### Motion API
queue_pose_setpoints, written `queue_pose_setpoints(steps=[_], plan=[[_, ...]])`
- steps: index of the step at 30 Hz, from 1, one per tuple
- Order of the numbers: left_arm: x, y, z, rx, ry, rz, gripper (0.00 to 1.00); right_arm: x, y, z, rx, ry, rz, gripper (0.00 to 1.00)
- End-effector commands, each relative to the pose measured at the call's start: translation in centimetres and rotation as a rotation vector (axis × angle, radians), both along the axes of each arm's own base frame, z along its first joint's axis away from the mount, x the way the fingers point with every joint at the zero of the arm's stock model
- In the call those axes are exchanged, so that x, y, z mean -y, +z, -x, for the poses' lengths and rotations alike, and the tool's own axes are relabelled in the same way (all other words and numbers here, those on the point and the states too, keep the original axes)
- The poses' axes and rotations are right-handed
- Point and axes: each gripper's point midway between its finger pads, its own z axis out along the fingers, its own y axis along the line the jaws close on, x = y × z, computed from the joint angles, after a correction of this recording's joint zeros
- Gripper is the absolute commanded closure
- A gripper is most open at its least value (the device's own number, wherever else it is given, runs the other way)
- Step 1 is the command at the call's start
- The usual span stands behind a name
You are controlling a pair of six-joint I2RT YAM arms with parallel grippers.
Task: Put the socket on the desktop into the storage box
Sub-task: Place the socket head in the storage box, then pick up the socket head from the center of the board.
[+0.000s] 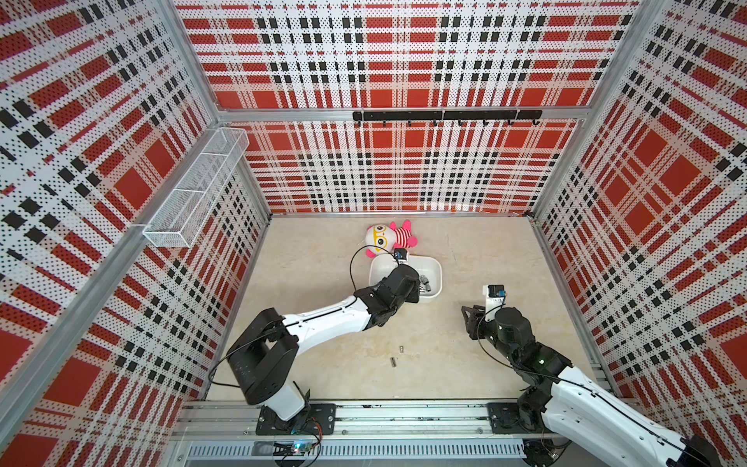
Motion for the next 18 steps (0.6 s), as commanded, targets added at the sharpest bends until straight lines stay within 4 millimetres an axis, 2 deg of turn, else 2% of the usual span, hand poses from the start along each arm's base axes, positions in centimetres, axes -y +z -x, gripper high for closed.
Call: queue_pose_setpoints(steps=[1, 6, 12, 18], plan=[[-0.8, 0.9, 3.2, 0.003, 0.007, 0.006, 0.62, 0.3, -0.7, 0.2, -0.013, -0.006, 0.015, 0.56], [-1.6, 1.7, 8.7, 0.016, -0.004, 0.042, 0.62, 0.4, -0.7, 0.1, -0.013, -0.013, 0.02, 0.56], [-4.0, -2.3, 12.5, -0.094, 0.012, 0.044, 0.63, 0.6, -0.7, 0.2, -0.011, -0.02, 0.022, 0.56], [-4.0, -5.0, 15.0, -0.153, 0.009, 0.045, 0.6, 0.7, -0.8, 0.1, -0.015, -0.026, 0.03, 0.56]])
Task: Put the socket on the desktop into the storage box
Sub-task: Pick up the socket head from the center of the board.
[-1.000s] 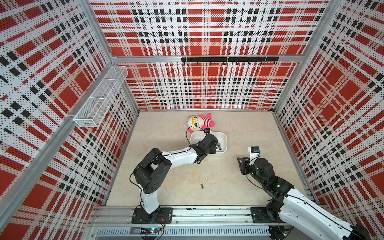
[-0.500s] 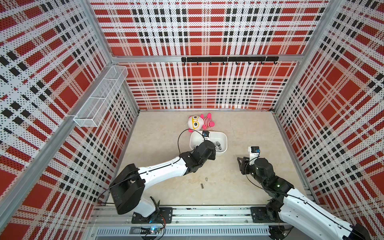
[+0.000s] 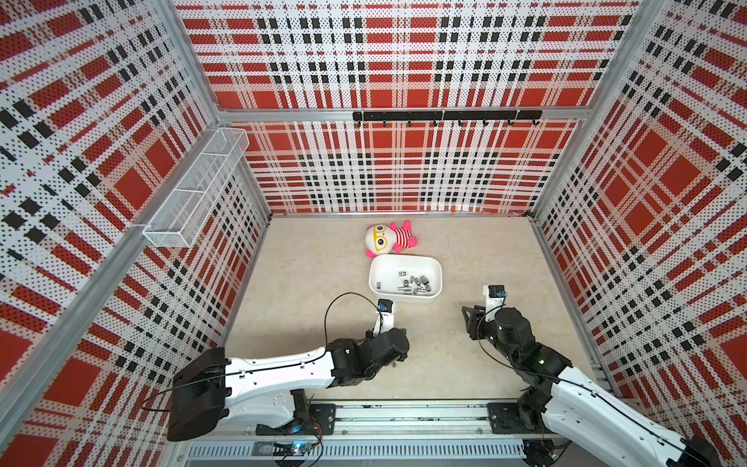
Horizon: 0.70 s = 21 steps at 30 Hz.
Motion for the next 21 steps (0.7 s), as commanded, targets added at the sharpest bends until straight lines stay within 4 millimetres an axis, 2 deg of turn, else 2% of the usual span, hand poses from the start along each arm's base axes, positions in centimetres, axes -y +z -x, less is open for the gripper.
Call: queue_pose_setpoints(steps=[1, 6, 12, 21], plan=[[0.0, -0.9, 1.1, -0.038, 0.037, 0.022, 0.59, 0.5, -0.8, 0.1, -0.014, -0.017, 0.023, 0.56], [0.4, -2.7, 3.0, -0.083, 0.051, -0.013, 0.58, 0.5, -0.9, 0.1, -0.016, -0.018, 0.023, 0.55], [-0.8, -5.1, 4.5, -0.119, 0.114, -0.046, 0.56, 0.5, -0.8, 0.1, -0.015, -0.017, 0.023, 0.55], [-0.8, -6.7, 4.7, -0.137, 0.147, -0.076, 0.6, 0.6, -0.8, 0.1, -0.016, -0.021, 0.024, 0.55]])
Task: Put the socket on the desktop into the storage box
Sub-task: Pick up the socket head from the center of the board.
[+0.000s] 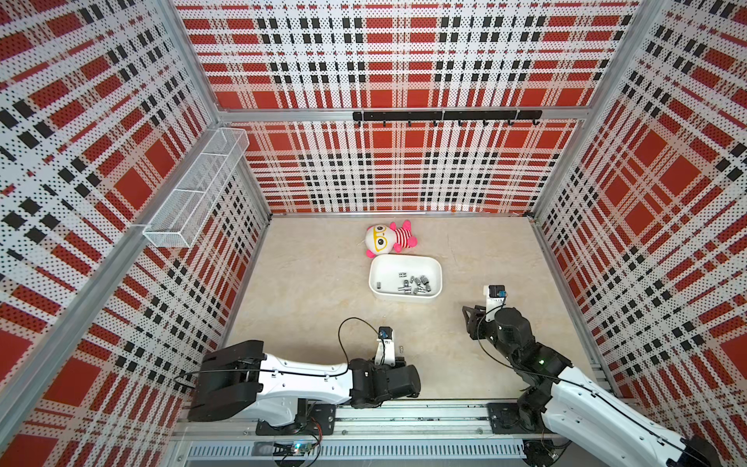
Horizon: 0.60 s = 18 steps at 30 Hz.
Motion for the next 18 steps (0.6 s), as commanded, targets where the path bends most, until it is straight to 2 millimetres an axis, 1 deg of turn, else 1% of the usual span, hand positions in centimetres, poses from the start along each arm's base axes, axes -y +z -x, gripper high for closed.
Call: queue_pose_setpoints(steps=[1, 7, 11, 18], plan=[[-0.2, -0.6, -0.1, 0.006, 0.035, -0.018, 0.61, 0.4, -0.8, 0.2, -0.016, -0.011, 0.018, 0.55], [-0.2, -2.1, 0.1, -0.013, 0.044, -0.062, 0.61, 0.3, -0.8, 0.2, -0.017, -0.009, 0.017, 0.55], [0.1, -2.4, 0.1, -0.017, 0.041, -0.072, 0.62, 0.3, -0.7, 0.2, -0.015, -0.009, 0.017, 0.55], [-0.1, -2.8, -0.2, -0.01, 0.059, -0.082, 0.66, 0.3, -0.7, 0.2, -0.016, -0.008, 0.017, 0.54]])
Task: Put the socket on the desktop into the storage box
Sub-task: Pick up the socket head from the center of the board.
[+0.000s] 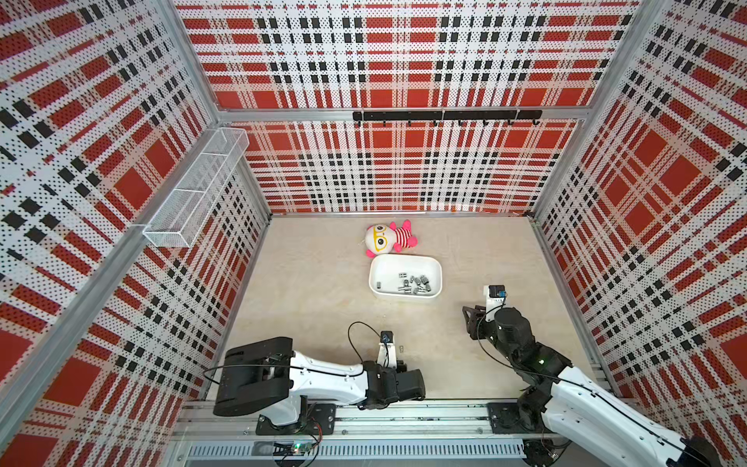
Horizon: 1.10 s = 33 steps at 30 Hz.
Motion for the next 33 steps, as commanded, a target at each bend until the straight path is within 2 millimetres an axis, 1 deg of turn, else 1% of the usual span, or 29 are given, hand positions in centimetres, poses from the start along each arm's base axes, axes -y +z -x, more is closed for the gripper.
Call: queue_pose_setpoints(steps=[1, 5, 11, 17, 22, 28, 33], plan=[[0.2, 0.2, -0.3, 0.019, 0.018, -0.002, 0.68, 0.3, -0.7, 0.1, -0.013, -0.007, 0.013, 0.54], [0.0, 0.1, -0.7, 0.023, 0.029, -0.01, 0.71, 0.3, -0.6, 0.1, -0.013, -0.008, 0.011, 0.54], [0.1, 0.0, -1.3, 0.026, 0.033, -0.029, 0.72, 0.4, -0.6, 0.1, -0.012, -0.015, 0.013, 0.54], [-0.7, -0.8, -1.4, 0.019, 0.046, -0.052, 0.75, 0.4, -0.7, 0.1, -0.013, -0.016, 0.013, 0.54], [-0.7, -0.6, -1.5, 0.027, 0.043, -0.052, 0.75, 0.5, -0.7, 0.0, -0.014, -0.022, 0.016, 0.55], [-1.0, -1.0, -1.6, 0.026, 0.037, -0.073, 0.75, 0.5, -0.7, 0.0, -0.015, -0.025, 0.015, 0.54], [-1.2, -1.4, -1.6, 0.021, 0.031, -0.089, 0.78, 0.5, -0.8, 0.0, -0.015, -0.024, 0.017, 0.55]])
